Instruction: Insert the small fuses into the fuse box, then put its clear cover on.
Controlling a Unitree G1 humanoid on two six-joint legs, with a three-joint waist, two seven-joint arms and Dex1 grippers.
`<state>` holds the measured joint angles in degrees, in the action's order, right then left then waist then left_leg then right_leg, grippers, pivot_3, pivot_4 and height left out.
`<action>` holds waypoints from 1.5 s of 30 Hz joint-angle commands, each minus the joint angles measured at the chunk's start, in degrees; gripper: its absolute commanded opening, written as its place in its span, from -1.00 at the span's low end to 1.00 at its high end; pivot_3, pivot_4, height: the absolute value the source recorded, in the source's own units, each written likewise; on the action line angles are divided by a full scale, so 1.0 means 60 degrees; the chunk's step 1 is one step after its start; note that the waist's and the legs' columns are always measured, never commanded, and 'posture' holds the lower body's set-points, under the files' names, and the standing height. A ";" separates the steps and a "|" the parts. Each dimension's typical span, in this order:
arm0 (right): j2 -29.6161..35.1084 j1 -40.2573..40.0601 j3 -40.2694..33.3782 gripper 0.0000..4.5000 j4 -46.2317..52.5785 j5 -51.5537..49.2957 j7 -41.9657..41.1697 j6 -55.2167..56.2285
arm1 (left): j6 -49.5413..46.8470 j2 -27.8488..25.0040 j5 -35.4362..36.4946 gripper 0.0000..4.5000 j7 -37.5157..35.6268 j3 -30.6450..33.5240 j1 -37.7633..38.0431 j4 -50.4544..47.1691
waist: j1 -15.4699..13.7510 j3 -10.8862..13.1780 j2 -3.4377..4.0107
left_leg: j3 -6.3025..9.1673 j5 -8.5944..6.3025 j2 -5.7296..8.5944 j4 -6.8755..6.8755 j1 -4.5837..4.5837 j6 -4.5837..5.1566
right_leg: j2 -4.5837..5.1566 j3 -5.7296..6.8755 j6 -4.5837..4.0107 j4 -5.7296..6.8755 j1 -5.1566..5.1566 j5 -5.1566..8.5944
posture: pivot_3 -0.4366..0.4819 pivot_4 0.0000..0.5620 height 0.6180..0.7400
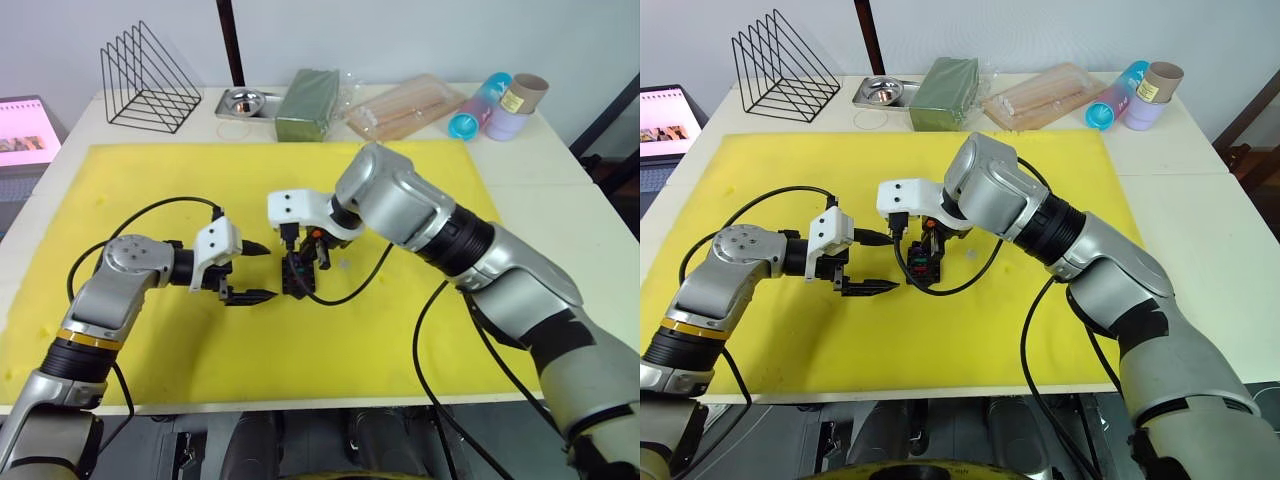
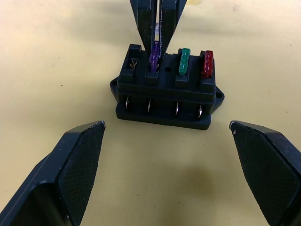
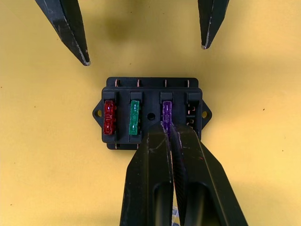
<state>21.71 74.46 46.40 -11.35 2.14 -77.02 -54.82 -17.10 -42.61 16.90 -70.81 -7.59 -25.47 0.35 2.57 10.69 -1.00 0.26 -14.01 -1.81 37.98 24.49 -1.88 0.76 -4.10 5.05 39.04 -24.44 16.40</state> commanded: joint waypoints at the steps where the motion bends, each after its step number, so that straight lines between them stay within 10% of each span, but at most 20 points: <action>1: -0.0123 -0.0005 -0.0029 -0.98 0.0228 -0.0138 -0.0150 -0.0093 | 0.0001 -0.0126 0.0129 1.00 -0.0007 0.0302 -0.0091 -0.0178 | 0.0001 0.0000 0.0000 | 0.0000 0.0000 0.0000 0.0000 0.0000 0.0000 | 0.0000 0.0000 0.0000 0.0000 0.0000 0.0000 | -0.05 -0.47 1.00; 45: 0.0748 0.0285 -0.1027 -0.77 0.1113 -0.0612 -0.0061 -0.0779 | -0.0172 -0.0008 0.0101 1.00 0.0176 0.0233 -0.0261 -0.0241 | -0.0011 0.0001 0.0001 | 0.0001 0.0000 0.0000 0.0000 0.0002 0.0000 | 0.0003 -0.0001 0.0000 0.0000 -0.0002 0.0000 | -0.05 -0.47 1.00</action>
<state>25.28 73.93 43.02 -7.13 -0.55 -77.02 -59.03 -18.46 -42.48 16.89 -69.82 -7.57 -25.77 0.22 2.50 10.70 -1.00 0.27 -14.01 -1.81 37.98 24.50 -1.88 0.77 -4.11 5.06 39.04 -24.46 16.40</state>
